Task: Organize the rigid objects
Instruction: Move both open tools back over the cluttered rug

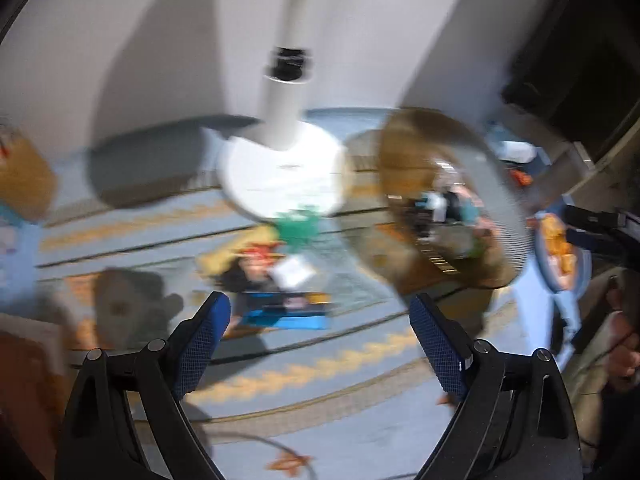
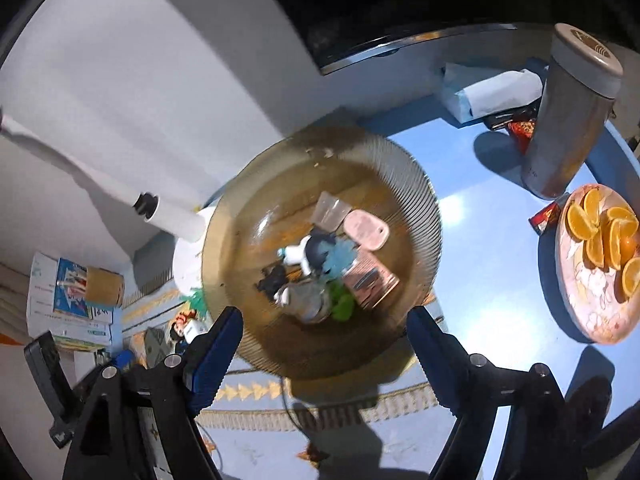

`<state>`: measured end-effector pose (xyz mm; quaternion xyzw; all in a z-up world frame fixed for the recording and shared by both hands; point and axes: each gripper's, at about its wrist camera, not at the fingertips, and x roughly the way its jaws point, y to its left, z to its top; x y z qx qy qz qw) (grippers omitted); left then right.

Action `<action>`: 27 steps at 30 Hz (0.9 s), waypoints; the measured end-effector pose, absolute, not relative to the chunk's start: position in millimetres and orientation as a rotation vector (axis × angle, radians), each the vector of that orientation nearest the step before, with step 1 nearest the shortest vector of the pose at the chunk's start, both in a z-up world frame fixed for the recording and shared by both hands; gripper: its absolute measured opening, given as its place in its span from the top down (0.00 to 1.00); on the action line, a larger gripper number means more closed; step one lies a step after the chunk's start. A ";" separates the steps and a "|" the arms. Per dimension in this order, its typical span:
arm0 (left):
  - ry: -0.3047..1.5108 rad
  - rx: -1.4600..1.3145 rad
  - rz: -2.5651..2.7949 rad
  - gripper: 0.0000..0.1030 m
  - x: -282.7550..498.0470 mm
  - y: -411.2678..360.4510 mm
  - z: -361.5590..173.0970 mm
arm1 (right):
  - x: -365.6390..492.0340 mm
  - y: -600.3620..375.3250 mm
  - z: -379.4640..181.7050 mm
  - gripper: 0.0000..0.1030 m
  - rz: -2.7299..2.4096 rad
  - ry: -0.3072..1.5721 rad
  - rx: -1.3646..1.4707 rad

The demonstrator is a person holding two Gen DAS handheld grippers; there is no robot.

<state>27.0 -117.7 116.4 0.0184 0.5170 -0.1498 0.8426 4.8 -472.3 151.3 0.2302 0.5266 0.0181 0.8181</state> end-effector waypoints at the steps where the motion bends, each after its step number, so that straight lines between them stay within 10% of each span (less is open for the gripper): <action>1: 1.090 0.045 -0.303 0.12 26.6 -109.4 117.6 | 1.7 -467.9 151.8 0.20 0.039 1.122 0.487; 27: 1.172 0.030 -0.344 0.12 21.3 -18.5 90.1 | -16.1 -273.4 123.5 0.20 0.312 1.207 0.261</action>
